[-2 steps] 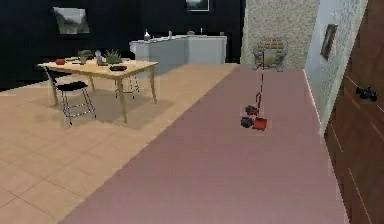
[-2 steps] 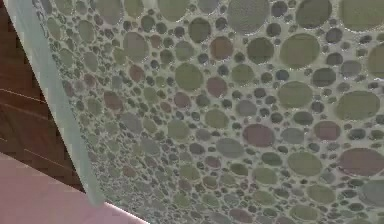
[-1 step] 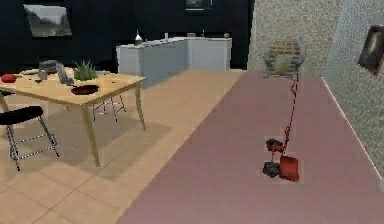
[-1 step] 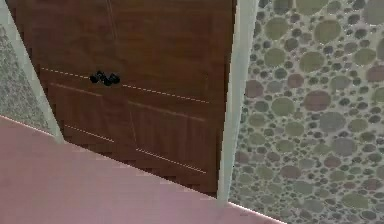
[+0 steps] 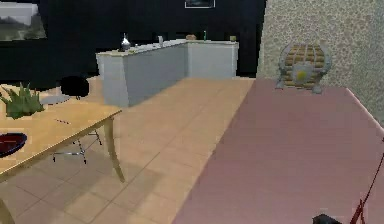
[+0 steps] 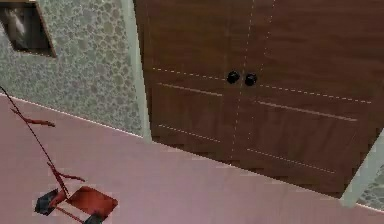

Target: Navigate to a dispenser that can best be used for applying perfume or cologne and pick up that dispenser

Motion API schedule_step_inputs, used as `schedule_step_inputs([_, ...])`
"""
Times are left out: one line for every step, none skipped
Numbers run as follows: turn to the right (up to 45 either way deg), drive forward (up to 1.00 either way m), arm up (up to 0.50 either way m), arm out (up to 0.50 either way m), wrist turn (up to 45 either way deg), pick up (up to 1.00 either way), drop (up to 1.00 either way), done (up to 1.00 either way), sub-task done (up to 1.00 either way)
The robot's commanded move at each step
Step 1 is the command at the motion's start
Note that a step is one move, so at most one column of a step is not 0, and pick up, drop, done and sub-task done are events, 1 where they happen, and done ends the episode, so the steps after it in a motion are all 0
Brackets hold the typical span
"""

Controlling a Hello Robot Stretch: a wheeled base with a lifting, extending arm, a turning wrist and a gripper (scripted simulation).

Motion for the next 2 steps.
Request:
schedule_step_inputs([0.0, 1.00, 0.00, 0.00, 0.0, 0.00, 0.00, 0.00, 0.00])
schedule_step_inputs([0.0, 1.00, 0.00, 0.00, 0.0, 0.00, 0.00, 0.00, 0.00])
